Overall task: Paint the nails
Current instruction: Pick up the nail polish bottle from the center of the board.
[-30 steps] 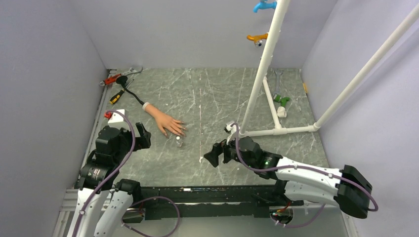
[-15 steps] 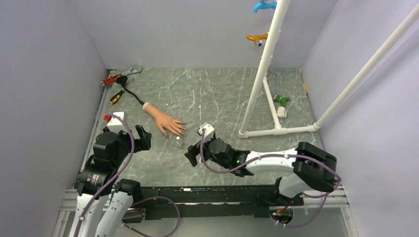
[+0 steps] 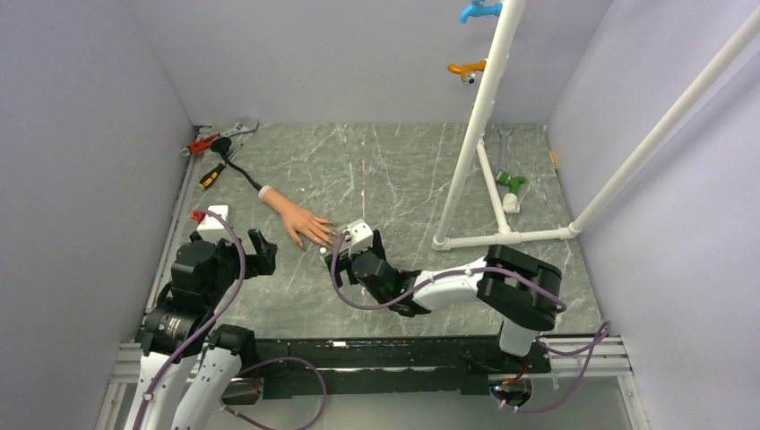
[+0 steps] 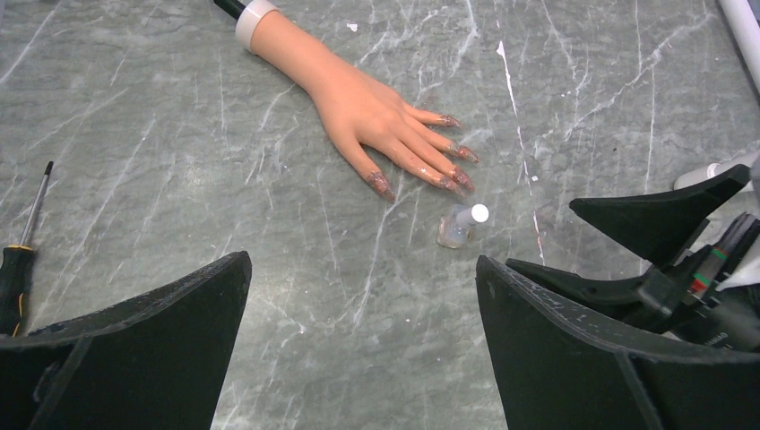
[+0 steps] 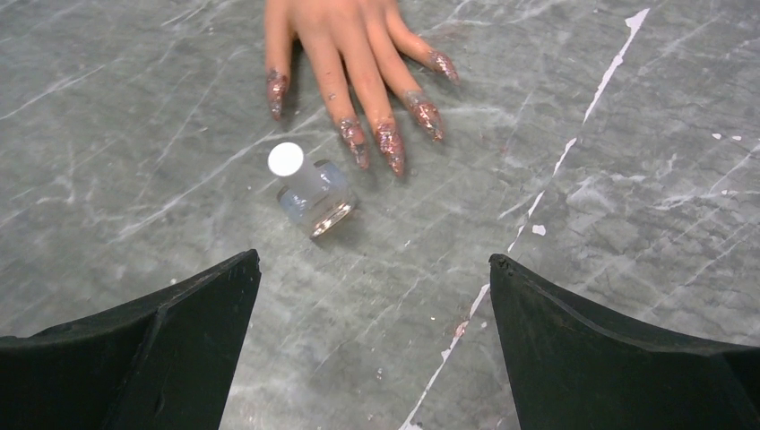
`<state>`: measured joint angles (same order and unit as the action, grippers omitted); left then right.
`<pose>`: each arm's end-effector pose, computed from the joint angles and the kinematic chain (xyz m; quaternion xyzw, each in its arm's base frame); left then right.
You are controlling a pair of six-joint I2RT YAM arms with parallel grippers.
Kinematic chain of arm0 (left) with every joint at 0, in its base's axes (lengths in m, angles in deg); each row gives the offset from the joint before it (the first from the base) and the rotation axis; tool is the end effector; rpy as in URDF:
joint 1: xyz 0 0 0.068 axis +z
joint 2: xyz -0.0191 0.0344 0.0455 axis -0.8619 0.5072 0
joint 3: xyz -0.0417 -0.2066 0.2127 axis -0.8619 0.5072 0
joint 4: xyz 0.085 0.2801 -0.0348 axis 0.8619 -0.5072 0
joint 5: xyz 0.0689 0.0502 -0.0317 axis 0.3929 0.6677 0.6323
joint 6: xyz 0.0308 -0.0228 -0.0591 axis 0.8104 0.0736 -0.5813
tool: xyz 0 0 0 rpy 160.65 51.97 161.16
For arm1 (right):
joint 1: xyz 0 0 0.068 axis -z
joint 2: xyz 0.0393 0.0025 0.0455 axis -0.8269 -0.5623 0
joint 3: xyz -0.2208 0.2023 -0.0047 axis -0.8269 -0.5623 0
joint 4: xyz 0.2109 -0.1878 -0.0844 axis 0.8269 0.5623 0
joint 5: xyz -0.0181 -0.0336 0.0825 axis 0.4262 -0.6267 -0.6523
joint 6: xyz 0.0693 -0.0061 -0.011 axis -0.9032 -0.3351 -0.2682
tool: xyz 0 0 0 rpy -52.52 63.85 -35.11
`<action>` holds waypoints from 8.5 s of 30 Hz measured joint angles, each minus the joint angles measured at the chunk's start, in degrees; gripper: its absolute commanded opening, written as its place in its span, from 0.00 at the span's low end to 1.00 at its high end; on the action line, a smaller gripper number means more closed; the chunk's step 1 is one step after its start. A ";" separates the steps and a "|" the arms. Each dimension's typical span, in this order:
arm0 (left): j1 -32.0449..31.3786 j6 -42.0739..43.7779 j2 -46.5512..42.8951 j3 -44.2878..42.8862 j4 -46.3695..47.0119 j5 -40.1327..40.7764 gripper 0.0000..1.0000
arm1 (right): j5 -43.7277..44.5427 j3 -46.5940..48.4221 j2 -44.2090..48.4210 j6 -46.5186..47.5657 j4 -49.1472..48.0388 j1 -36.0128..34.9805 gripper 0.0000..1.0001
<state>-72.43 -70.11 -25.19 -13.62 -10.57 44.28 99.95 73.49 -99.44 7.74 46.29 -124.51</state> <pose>0.1120 -0.0227 0.3220 -0.0406 0.8305 -0.1209 0.5422 0.1675 0.3493 0.1578 -0.2100 0.7897 0.2070 0.5379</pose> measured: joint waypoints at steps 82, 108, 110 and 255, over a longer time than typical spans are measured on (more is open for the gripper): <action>-0.04 0.83 -0.04 0.72 1.33 -0.68 0.99 | 0.50 4.46 -20.35 4.48 -20.90 -1.44 0.55; -0.04 0.83 0.66 0.92 1.33 -0.72 0.99 | -2.23 3.85 -23.41 5.53 -28.70 0.35 0.14; -0.04 0.83 0.66 0.92 1.36 -0.72 0.99 | -2.34 3.82 -23.41 5.53 -28.85 0.35 0.10; -53.33 15.45 27.63 -5.64 25.79 -27.39 0.00 | -47.87 -12.17 65.20 14.56 33.24 0.55 0.49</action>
<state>-125.76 -54.66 2.44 -19.25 15.22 16.89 52.09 61.32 -34.24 22.30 79.54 -123.97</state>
